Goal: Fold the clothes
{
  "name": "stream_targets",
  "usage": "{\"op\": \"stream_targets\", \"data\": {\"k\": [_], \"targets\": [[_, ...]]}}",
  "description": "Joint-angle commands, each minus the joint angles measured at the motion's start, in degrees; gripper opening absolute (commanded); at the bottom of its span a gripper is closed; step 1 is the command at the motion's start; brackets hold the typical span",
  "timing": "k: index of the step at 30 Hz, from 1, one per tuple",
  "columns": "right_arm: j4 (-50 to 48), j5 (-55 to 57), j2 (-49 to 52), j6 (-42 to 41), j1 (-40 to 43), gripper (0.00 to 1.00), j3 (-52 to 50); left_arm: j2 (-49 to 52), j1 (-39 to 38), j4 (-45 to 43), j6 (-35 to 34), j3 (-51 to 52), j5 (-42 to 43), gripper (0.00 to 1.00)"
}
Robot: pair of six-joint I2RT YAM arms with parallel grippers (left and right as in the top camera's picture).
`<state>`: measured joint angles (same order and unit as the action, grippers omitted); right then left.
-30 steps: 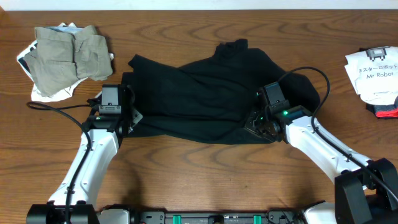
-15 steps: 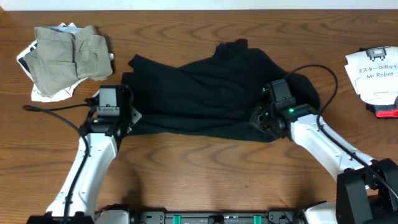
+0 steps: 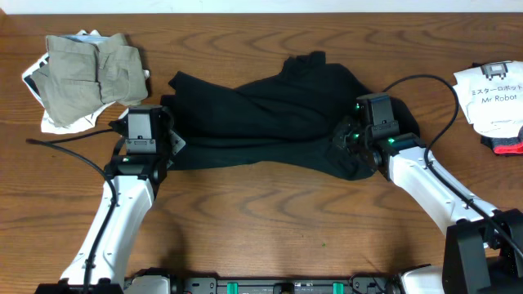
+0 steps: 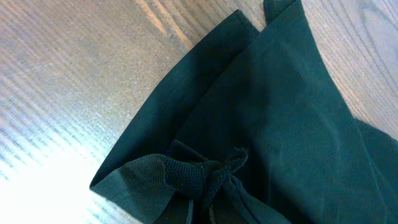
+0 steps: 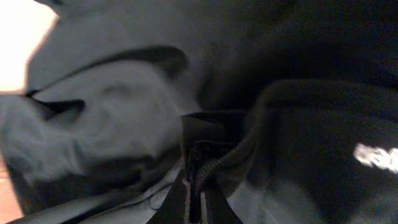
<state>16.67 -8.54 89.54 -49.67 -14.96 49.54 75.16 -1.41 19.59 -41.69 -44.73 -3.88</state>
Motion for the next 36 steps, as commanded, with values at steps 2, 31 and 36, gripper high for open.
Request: {"op": "stream_targets", "data": {"k": [2, 31, 36], "targets": [[-1.7, 2.7, 0.4, -0.4, 0.8, 0.02, 1.1, 2.8, 0.0, -1.1, 1.0, -1.0, -1.8, 0.07], [-0.9, 17.7, 0.2, 11.7, 2.7, 0.47, 1.9, 12.7, 0.0, -6.9, 13.1, -1.0, -4.6, 0.98], [6.4, 14.7, -2.9, 15.3, 4.0, 0.39, 6.5, 7.9, 0.0, -6.8, 13.6, -1.0, -4.6, 0.98]]}}
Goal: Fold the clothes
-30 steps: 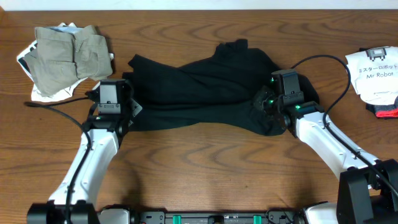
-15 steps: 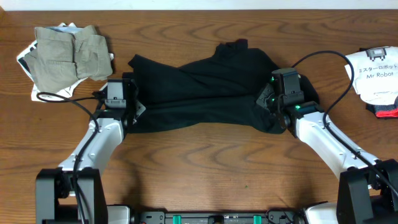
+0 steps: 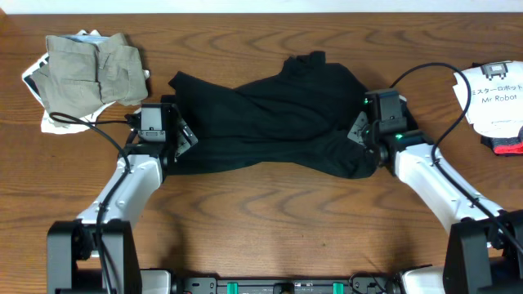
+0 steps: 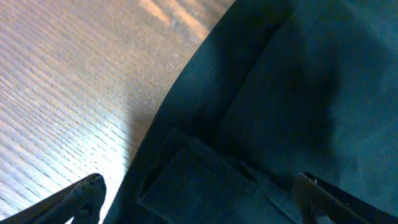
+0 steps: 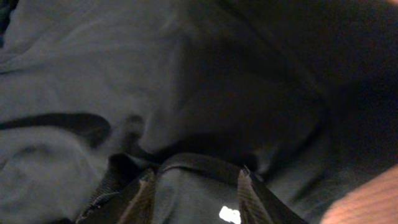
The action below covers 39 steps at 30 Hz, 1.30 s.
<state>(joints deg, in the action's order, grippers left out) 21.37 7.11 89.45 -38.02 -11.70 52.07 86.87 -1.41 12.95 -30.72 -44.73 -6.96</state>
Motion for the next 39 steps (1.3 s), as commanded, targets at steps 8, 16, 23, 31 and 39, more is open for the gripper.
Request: {"op": "stream_targets", "data": {"k": [8, 16, 23, 31, 39], "targets": [[12.7, -15.9, -7.9, 12.7, -0.8, 0.37, 9.0, -15.5, 0.0, 8.0, 2.3, -1.0, 5.3, 0.98], [13.1, -21.6, -2.5, 11.8, -6.4, 0.2, 8.8, -12.9, 0.0, 17.8, -0.9, -1.0, 14.4, 0.84], [10.3, -21.7, 4.3, 5.2, -12.3, 0.04, 8.8, -10.7, 0.0, 21.0, -4.6, -1.0, 18.6, 0.13], [9.0, -22.2, 8.0, 1.6, -13.3, 0.02, 8.8, -9.7, 0.0, 22.4, -10.2, -1.0, 18.6, 0.06], [9.2, -22.4, 8.0, 1.2, -13.3, 0.03, 8.8, -2.7, 0.0, 16.2, -13.8, -1.0, 20.2, 0.06]]}}
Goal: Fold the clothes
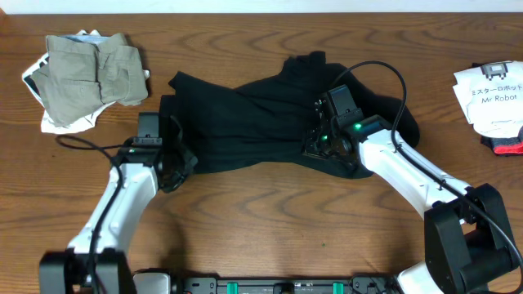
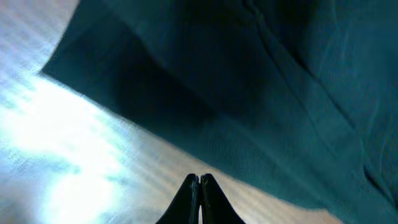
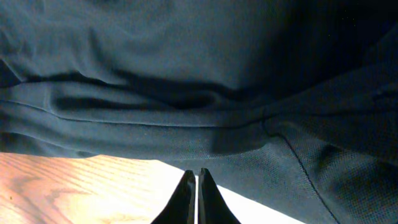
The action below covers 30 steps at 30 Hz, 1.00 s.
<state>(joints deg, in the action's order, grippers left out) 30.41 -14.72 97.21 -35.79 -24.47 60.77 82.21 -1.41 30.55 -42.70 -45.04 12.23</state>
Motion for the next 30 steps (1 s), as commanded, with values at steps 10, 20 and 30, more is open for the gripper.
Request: {"op": "stream_targets", "data": {"k": [10, 20, 30], "targets": [[0.9, -0.5, 0.2, -0.8, -0.5, 0.04, 0.1, 8.4, 0.0, -7.2, -6.6, -0.7, 2.4, 0.06], [1.7, -0.5, 0.2, -0.5, -0.5, 0.04, 0.1, 11.1, 0.0, -13.7, -7.6, -0.7, 2.3, 0.06], [2.5, -0.5, 0.2, -0.3, -0.5, 0.03, 0.1, 11.1, 0.0, -19.0, -7.6, -0.7, 0.1, 0.06]]}}
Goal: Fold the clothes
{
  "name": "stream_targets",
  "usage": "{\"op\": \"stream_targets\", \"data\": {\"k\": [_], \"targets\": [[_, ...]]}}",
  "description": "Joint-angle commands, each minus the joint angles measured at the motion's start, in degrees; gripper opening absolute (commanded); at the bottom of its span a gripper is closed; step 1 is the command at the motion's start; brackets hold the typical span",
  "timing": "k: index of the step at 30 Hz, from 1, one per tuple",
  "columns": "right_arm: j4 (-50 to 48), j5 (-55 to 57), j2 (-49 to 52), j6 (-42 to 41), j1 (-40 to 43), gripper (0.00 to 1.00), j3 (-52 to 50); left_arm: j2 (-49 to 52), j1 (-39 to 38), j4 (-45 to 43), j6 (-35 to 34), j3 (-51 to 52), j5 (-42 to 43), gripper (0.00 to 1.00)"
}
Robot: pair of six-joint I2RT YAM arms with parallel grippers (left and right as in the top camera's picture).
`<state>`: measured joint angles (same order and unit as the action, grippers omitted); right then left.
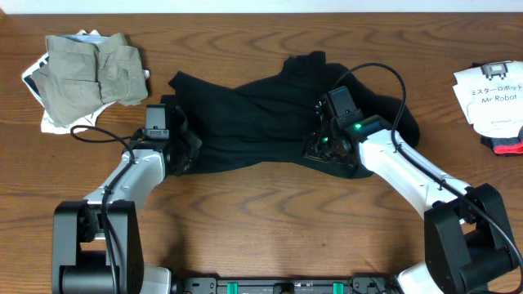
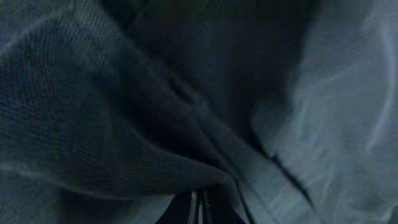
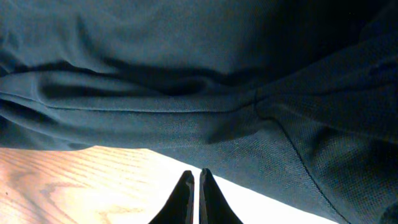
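Note:
A black garment [image 1: 261,114] lies crumpled across the middle of the wooden table [image 1: 270,220]. My left gripper [image 1: 181,153] is pressed into the garment's left end. In the left wrist view dark cloth [image 2: 124,93] fills the frame, and a mesh fold lies over the shut fingertips of that gripper [image 2: 199,204]. My right gripper [image 1: 315,150] is at the garment's front edge, right of centre. In the right wrist view it [image 3: 194,186] is shut over bare wood with nothing between its fingers, and the garment's hem [image 3: 186,118] runs just beyond the tips.
A folded khaki garment [image 1: 90,69] lies on white paper at the back left. A white printed bag [image 1: 494,94] and a dark red-edged item [image 1: 507,145] sit at the right edge. Cables trail from both arms over the table.
My left gripper was over bare wood at the garment's front-left edge and is now pushed into the garment's left end, cloth filling its view. The right gripper has hardly moved.
At first my right gripper was shut on a fold at the garment's right end and the left was by the left corner. Then both stood open at the two ends. Then both were shut and empty along the front edge. Now the left is buried in cloth.

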<state>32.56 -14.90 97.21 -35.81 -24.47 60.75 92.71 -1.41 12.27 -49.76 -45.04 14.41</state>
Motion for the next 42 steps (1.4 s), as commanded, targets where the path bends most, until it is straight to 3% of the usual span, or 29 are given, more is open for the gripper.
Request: {"op": "stream_targets", "data": {"k": [1, 14, 22, 27, 30, 34, 42], "targets": [[0.5, -0.4, 0.2, -0.3, -0.5, 0.03, 0.1, 0.6, 0.0, -1.3, -0.5, -0.7, -3.2, 0.06], [1.8, -0.4, 0.2, -0.3, -0.5, 0.01, 0.1, 7.0, 0.1, -13.6, 3.8, -0.7, -7.7, 0.06], [2.0, -1.0, 0.2, 4.7, -1.4, 0.01, 0.1, 8.1, 0.2, -22.9, 3.9, -0.7, -9.1, 0.06], [-1.2, -5.4, 0.2, 7.2, -3.0, 0.01, 0.1, 6.7, 0.8, -24.2, 6.8, -0.7, -9.1, 0.06], [-3.2, -6.3, 0.2, 7.2, -4.3, 0.02, 0.1, 3.6, 1.0, -22.2, 10.9, -0.7, -9.1, 0.06], [-5.5, -6.1, 0.2, 5.6, -5.6, 0.03, 0.1, -4.2, 1.1, -15.3, 11.4, -0.7, -8.8, 0.06], [-5.4, -3.1, 0.5, 2.4, -5.6, 0.02, 0.1, -18.8, 0.8, 4.3, 11.3, -0.7, -1.7, 0.06]]}}
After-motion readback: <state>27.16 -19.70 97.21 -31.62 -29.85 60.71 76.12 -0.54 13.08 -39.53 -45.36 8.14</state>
